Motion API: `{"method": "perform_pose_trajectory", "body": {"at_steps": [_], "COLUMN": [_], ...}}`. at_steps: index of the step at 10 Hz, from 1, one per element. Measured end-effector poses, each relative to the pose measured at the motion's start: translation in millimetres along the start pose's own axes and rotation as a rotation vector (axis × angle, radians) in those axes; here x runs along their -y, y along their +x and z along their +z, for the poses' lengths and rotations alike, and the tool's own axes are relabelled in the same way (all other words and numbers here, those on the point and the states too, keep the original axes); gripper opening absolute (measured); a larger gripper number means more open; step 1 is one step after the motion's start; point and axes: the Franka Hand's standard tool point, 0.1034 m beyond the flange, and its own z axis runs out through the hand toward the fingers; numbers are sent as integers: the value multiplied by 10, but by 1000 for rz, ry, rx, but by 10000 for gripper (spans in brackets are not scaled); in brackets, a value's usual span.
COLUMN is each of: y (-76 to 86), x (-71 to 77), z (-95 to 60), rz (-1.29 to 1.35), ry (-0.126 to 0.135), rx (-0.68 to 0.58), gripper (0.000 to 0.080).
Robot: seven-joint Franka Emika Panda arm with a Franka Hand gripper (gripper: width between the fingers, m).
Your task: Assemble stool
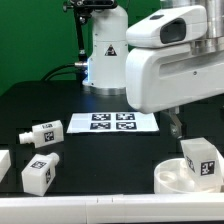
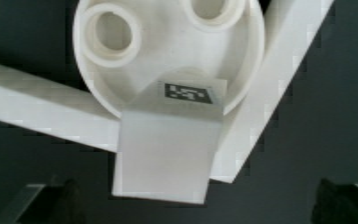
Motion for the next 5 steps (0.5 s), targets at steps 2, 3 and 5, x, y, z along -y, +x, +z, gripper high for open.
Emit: {"method": "perform_pose_trajectory", "body": {"at_steps": [2,3,5], "y": [51,30,4], "x": [143,91,60], "z": [122,112,123], "rz": [-324,-360,-494], "ry": [-16,-17,-17], "rx": [33,33,39], "gripper": [649,649,649]}}
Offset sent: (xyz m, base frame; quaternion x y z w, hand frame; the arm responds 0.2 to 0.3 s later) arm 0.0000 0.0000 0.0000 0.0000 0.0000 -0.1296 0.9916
